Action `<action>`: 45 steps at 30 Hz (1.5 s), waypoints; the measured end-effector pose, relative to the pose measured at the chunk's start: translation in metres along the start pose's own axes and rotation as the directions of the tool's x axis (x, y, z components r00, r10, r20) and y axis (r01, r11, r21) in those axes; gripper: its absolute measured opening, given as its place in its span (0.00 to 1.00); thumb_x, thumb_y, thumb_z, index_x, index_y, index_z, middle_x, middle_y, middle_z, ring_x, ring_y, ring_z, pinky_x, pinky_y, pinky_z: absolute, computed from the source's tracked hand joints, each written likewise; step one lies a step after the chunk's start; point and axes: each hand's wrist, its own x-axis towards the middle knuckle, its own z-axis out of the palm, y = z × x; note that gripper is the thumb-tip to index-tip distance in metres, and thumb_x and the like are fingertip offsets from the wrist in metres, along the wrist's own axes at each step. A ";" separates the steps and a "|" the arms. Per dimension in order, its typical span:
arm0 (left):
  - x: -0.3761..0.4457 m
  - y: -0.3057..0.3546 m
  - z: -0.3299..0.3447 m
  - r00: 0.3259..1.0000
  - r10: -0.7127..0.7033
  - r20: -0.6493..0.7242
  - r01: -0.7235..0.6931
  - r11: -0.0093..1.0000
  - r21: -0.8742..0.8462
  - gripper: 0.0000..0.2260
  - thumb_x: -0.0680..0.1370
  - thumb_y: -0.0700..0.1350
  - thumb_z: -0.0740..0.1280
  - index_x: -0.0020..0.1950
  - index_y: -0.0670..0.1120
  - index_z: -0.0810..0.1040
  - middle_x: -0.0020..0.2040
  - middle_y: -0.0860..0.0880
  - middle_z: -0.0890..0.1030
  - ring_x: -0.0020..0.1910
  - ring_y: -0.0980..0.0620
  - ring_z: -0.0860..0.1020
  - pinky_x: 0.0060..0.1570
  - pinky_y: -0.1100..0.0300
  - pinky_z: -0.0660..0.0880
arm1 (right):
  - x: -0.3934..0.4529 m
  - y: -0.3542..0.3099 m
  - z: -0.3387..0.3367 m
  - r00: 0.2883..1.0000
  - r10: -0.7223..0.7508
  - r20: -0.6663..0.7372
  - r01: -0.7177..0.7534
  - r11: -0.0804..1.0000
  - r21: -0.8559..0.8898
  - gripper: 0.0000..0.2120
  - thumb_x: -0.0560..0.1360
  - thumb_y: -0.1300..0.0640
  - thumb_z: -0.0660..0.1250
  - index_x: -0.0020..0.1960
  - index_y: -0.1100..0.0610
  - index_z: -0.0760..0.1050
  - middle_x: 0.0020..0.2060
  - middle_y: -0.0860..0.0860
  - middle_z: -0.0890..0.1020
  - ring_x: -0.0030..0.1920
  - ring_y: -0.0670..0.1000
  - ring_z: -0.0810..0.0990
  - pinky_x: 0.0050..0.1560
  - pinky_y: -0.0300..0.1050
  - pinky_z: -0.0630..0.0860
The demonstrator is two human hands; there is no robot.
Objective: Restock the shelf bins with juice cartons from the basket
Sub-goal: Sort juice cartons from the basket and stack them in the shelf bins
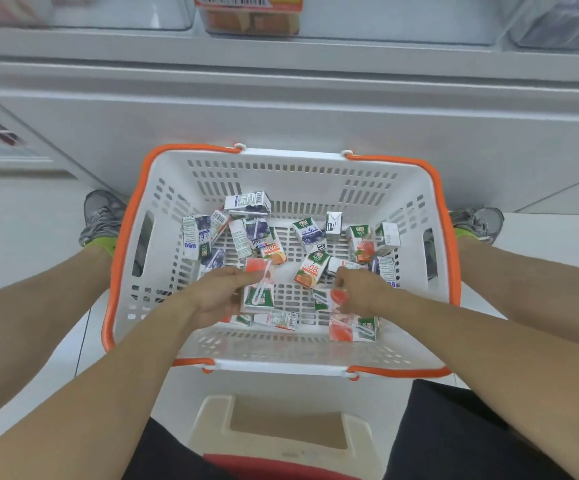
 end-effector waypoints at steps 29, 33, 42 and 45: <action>-0.166 0.212 0.001 0.730 0.633 0.258 -0.673 0.731 0.111 0.31 0.59 0.54 0.83 0.59 0.44 0.82 0.59 0.39 0.82 0.57 0.39 0.82 0.56 0.47 0.80 | -0.145 -0.065 -0.296 0.980 -0.199 -0.028 0.134 0.541 0.831 0.23 0.68 0.56 0.75 0.57 0.72 0.80 0.55 0.64 0.83 0.50 0.52 0.84 0.51 0.41 0.83; -0.158 0.210 0.009 0.793 0.563 0.234 -0.596 0.796 0.107 0.36 0.60 0.67 0.76 0.56 0.42 0.84 0.51 0.36 0.84 0.48 0.43 0.83 0.51 0.51 0.80 | -0.137 -0.073 -0.286 0.977 -0.214 -0.001 0.089 0.406 0.910 0.25 0.67 0.58 0.74 0.59 0.71 0.79 0.56 0.64 0.82 0.53 0.54 0.82 0.50 0.42 0.83; -0.142 0.207 0.023 0.915 0.394 0.090 -0.395 0.919 0.001 0.13 0.65 0.42 0.67 0.49 0.42 0.79 0.45 0.42 0.81 0.36 0.49 0.78 0.40 0.54 0.73 | -0.138 -0.094 -0.258 0.984 -0.160 0.076 -0.047 0.178 0.983 0.18 0.67 0.64 0.75 0.56 0.65 0.81 0.48 0.61 0.81 0.43 0.58 0.84 0.48 0.57 0.84; -0.133 0.209 0.024 0.934 0.356 0.003 -0.355 0.932 -0.071 0.23 0.60 0.38 0.63 0.55 0.38 0.76 0.52 0.38 0.77 0.38 0.45 0.80 0.39 0.54 0.75 | -0.138 -0.097 -0.252 0.989 -0.128 0.076 -0.070 0.052 0.996 0.15 0.71 0.68 0.72 0.58 0.67 0.79 0.53 0.64 0.79 0.50 0.63 0.82 0.48 0.64 0.82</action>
